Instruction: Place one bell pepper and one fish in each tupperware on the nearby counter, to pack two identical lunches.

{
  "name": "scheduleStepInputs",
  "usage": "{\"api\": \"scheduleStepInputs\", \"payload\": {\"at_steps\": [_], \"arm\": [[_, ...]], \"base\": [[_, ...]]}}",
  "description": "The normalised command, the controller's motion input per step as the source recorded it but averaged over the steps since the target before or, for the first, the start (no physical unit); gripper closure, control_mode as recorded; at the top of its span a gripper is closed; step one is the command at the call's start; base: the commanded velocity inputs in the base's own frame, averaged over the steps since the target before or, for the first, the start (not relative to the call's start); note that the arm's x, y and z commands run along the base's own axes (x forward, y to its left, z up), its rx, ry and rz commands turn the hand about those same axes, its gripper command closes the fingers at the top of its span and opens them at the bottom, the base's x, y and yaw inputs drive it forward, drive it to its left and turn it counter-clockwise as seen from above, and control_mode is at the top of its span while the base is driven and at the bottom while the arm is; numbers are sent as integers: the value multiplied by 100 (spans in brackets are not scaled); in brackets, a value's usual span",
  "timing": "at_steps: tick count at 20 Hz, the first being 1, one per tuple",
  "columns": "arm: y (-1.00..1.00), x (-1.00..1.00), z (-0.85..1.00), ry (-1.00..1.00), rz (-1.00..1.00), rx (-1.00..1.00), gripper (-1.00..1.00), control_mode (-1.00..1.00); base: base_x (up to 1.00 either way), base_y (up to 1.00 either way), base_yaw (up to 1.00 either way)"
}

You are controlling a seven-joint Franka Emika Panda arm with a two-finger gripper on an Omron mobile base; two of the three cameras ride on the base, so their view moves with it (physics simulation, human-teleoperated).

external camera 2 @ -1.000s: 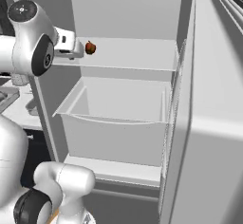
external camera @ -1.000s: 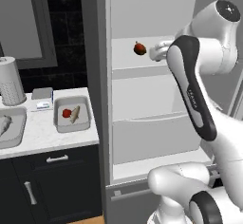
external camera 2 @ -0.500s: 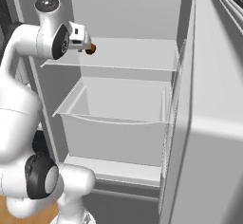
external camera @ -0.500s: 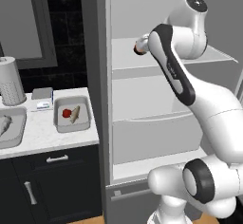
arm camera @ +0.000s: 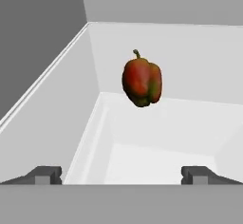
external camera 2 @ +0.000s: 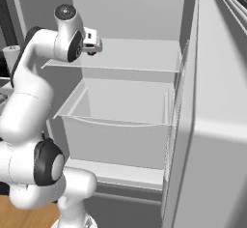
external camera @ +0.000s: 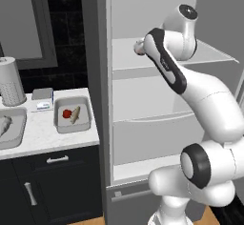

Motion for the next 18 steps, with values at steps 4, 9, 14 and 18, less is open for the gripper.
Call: {"api": "scheduleStepInputs", "payload": {"at_steps": [4, 9, 14, 18], "arm": [[0, 57, 0, 0, 0, 0, -100, -100], [3, 73, -7, 3, 0, 0, -100, -100], [0, 47, -10, 1, 0, 0, -100, -100], [0, 28, 0, 0, 0, 0, -100, -100]], "base": [[0, 0, 0], [0, 0, 0], [0, 0, 0], [0, 0, 0]]}}
